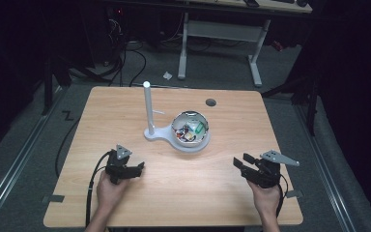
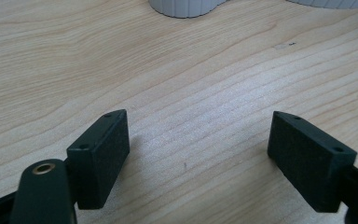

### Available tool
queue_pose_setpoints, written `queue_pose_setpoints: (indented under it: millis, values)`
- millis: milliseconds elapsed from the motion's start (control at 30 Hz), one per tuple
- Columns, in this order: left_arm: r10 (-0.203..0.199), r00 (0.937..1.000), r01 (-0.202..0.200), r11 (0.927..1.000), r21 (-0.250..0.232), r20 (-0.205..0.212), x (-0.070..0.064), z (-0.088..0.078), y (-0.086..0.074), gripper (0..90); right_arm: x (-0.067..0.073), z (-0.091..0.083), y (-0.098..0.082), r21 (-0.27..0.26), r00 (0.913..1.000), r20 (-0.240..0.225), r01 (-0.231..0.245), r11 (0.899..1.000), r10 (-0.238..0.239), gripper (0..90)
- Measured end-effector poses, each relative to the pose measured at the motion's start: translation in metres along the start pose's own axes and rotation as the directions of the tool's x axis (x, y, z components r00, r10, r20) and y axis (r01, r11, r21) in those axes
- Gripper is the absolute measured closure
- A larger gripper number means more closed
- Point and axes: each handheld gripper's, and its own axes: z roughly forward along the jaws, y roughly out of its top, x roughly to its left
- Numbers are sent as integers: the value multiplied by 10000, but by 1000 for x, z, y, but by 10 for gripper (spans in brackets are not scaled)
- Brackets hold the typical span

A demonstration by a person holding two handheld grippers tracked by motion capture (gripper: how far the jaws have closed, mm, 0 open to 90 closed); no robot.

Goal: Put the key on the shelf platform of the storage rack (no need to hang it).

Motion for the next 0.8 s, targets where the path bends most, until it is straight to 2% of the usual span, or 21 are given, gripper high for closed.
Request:
queue_pose_setpoints:
  millis: [500,800]
  values:
    - [11,10000,-11,10000,2,4,0,0,0,210,-3,17,-13,302,9999,156,-33,9995,29,498]
    - [2,10000,-2,10000,-1,-1,0,0,0,210,-7,27,-23,505,9993,160,-335,9982,327,496]
